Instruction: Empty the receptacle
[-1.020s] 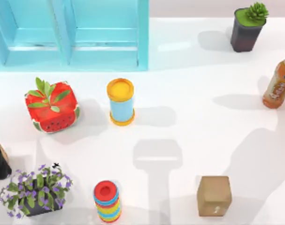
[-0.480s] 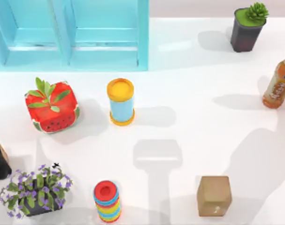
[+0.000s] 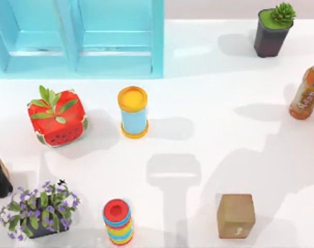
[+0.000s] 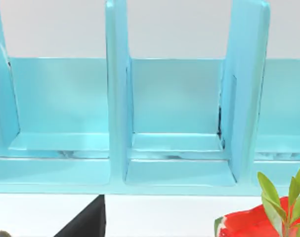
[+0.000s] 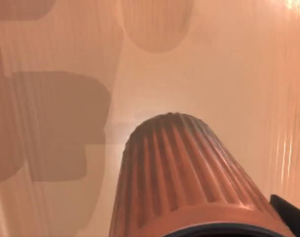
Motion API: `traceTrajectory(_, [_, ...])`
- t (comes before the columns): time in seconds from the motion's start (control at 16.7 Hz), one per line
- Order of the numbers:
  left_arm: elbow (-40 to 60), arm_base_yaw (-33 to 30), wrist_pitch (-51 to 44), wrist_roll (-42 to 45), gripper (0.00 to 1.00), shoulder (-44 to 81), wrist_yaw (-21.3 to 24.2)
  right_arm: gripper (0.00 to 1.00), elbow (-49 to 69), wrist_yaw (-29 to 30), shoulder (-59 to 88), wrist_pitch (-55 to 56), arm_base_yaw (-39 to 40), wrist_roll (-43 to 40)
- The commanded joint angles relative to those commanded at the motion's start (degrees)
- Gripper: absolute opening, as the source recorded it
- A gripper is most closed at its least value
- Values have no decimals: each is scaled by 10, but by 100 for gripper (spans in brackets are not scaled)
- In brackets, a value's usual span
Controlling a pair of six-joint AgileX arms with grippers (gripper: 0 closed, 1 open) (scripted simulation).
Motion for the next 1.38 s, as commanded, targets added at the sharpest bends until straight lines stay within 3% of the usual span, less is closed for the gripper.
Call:
traceTrajectory(0.54, [0, 0, 0, 0, 100, 0, 0, 0, 141, -8, 31, -140, 12, -13])
traceTrajectory(1.02, [0, 0, 0, 0, 100, 0, 0, 0, 136, -2, 33, -142, 21, -19])
traceTrajectory(1.38, [0, 0, 0, 0, 100, 0, 0, 0, 101, 23, 38, -135, 100, -19])
